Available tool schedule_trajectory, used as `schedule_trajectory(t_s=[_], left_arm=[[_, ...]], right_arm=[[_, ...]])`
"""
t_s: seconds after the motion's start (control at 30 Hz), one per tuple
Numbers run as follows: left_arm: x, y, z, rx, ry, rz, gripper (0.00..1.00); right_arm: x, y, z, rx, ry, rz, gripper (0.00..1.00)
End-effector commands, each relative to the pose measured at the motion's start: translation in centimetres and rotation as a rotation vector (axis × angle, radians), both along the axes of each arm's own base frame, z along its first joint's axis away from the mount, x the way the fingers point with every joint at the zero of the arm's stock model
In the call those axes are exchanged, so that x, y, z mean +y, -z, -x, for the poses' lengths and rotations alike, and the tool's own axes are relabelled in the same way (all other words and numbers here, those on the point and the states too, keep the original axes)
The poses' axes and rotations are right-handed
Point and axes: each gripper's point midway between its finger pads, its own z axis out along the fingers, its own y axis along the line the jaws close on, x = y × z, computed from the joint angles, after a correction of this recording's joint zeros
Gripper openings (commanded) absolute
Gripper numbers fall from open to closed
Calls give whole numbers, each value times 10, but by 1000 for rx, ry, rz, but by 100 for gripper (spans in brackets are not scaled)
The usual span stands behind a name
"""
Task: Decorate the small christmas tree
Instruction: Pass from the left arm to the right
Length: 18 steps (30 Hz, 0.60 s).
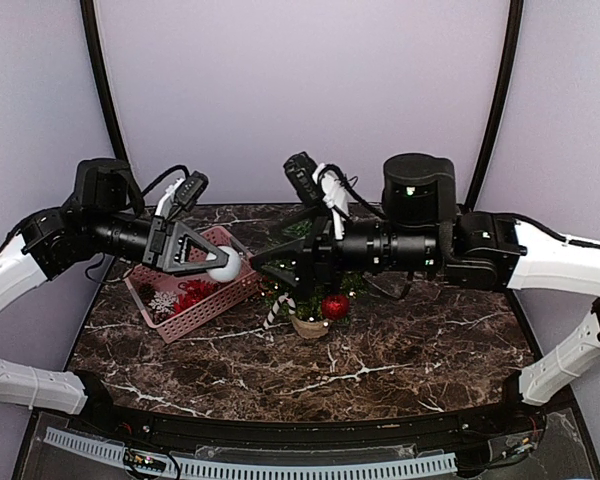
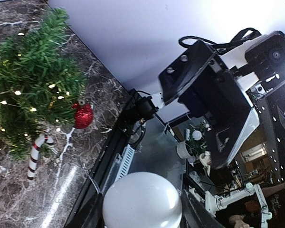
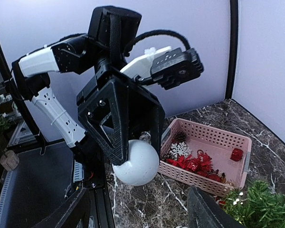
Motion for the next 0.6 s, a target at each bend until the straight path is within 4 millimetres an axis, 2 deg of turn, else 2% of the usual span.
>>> schedule_trajectory(t_s=[0.0, 0.27, 0.4, 0.57], left_arm=[[-13, -20, 22, 18, 109, 67, 43], [-27, -24, 36, 51, 197, 77, 43], [-31, -24, 40, 65, 226, 80, 43], [-35, -23, 43, 76, 247, 81, 42]], right_arm=[[16, -7, 9, -74, -1, -5, 72], [32, 3, 31, -103, -51, 39, 77], [38, 10, 36, -113, -75, 63, 71], [44, 16, 40, -116, -100, 93, 71]])
